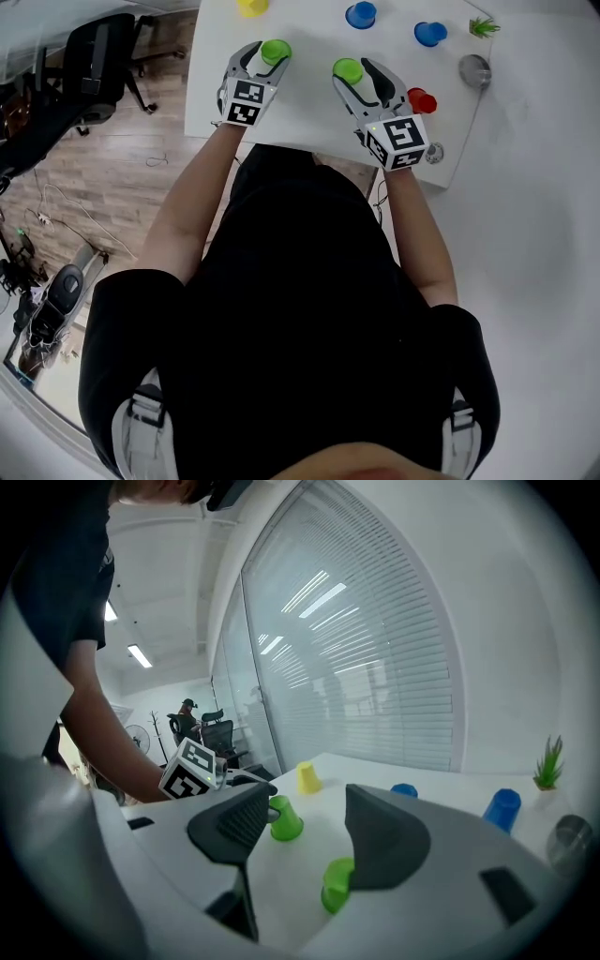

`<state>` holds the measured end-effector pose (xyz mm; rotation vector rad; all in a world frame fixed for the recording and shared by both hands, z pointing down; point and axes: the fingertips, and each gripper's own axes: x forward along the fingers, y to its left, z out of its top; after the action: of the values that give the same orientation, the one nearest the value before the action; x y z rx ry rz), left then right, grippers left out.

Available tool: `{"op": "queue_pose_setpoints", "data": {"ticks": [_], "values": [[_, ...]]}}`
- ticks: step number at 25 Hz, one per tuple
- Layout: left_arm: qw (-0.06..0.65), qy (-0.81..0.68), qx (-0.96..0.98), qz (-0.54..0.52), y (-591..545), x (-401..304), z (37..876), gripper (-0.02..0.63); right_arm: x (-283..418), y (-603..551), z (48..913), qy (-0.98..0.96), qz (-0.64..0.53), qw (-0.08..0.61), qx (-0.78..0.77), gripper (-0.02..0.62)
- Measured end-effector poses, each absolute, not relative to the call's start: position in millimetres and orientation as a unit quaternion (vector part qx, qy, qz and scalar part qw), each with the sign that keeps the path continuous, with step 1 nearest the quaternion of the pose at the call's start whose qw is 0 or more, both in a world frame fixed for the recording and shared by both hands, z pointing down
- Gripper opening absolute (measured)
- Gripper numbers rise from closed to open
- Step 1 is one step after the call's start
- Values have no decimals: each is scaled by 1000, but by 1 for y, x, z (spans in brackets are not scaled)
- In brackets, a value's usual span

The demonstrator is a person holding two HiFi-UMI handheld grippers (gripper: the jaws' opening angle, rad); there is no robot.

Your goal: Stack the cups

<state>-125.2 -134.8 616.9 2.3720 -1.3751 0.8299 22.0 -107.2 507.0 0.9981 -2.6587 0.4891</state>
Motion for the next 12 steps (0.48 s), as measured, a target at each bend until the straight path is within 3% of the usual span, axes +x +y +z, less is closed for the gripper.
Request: {"op": "queue_pose_setpoints", "data": {"ticks": [5, 8, 12], "values": [[156, -465, 820, 294, -137, -126, 634, 264, 22, -105, 516, -911, 170, 143, 347, 242], [157, -463, 823, 288, -138, -125, 632, 212, 26, -105, 518, -908, 173, 144, 355, 242], [144, -441, 843, 272, -138, -100, 619, 217, 37, -106, 517, -901, 173, 143, 372, 242]]}}
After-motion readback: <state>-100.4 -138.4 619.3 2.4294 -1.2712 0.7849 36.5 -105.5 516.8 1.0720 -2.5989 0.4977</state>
